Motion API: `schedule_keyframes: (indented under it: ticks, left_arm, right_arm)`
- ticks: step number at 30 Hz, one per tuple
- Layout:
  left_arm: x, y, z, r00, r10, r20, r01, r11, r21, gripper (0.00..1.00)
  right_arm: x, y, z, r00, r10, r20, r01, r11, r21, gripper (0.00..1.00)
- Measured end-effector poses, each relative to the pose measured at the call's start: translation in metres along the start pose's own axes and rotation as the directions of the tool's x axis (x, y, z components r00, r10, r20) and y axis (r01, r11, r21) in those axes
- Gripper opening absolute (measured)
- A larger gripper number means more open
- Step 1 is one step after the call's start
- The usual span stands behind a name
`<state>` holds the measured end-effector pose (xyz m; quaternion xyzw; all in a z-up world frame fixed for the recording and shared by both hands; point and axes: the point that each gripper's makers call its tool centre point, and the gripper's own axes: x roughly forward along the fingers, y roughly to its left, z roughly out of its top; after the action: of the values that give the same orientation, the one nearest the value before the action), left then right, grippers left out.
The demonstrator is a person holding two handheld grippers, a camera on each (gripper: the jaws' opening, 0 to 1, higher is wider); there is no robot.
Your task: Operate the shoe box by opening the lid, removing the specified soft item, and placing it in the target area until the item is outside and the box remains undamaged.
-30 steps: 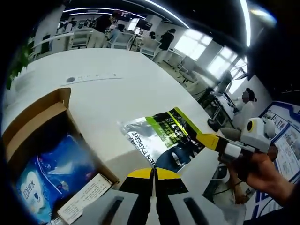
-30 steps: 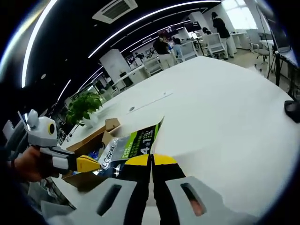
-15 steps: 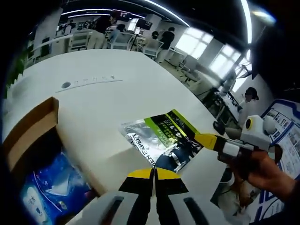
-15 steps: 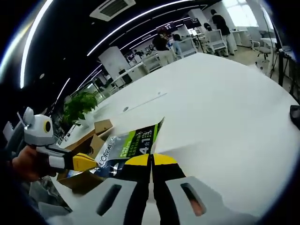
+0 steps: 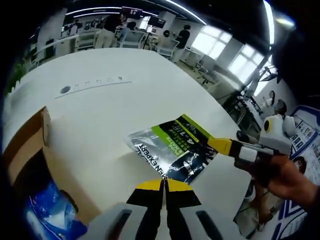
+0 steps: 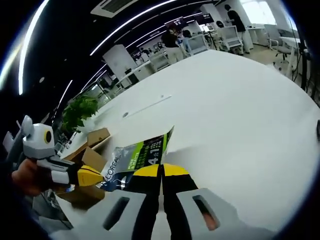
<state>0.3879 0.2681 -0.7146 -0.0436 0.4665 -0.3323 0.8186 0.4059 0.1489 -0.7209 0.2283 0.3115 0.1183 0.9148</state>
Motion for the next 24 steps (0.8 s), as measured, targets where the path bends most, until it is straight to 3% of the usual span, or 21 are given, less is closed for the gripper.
schedule_keyframes:
  ticks: [14, 24]
  left_arm:
    - [0.032, 0.010, -0.008, 0.996, 0.045, -0.076, -0.044, 0.999, 0.013, 0.01]
    - [0.045, 0.020, -0.016, 0.990, 0.077, -0.116, -0.077, 0.997, 0.008, 0.02]
  right_arm:
    - [0.021, -0.024, -0.016, 0.997, -0.007, -0.080, 0.008, 1.000, 0.003, 0.00]
    - [0.026, -0.031, -0.019, 0.996, -0.016, -0.091, 0.017, 1.000, 0.009, 0.00]
